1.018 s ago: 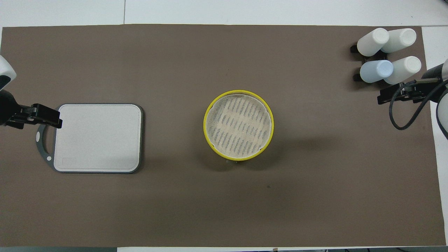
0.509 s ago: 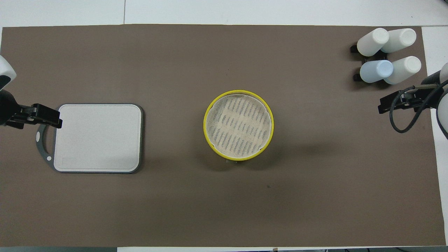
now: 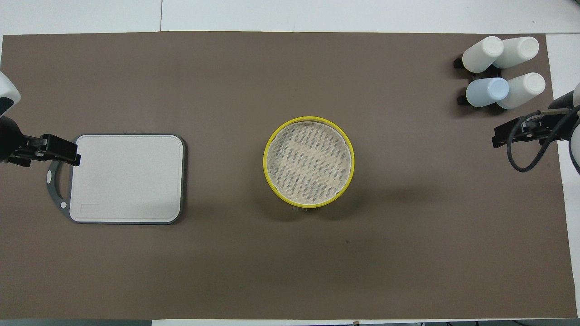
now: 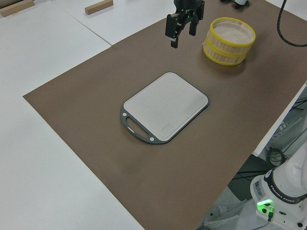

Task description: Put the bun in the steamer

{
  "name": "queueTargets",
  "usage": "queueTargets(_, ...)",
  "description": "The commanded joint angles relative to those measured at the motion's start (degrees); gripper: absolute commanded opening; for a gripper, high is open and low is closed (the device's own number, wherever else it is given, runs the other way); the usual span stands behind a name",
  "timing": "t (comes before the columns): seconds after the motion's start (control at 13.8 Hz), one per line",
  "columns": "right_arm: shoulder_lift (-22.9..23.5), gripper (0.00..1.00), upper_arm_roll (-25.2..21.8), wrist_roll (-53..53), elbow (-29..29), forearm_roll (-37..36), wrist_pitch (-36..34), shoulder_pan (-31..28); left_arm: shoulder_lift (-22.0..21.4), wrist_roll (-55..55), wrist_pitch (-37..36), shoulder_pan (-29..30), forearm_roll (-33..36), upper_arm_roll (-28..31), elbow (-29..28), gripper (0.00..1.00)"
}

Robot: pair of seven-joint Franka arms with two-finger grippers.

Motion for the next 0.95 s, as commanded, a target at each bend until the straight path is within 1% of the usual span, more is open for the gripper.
queueTargets(0.0,-0.55,1.0,0.68,-1.02,0.17,-1.71,1.42,-0.56,-1.26,0.37,0.03,0.73,1.23,-0.61,-1.05,1.0)
queueTargets(0.87,-1.17,1.0,0.68,-0.49,0.44,-1.18,1.43,-0.47,-1.26,0.37,0.03,0.82,1.23,-0.61,-1.05,1.0)
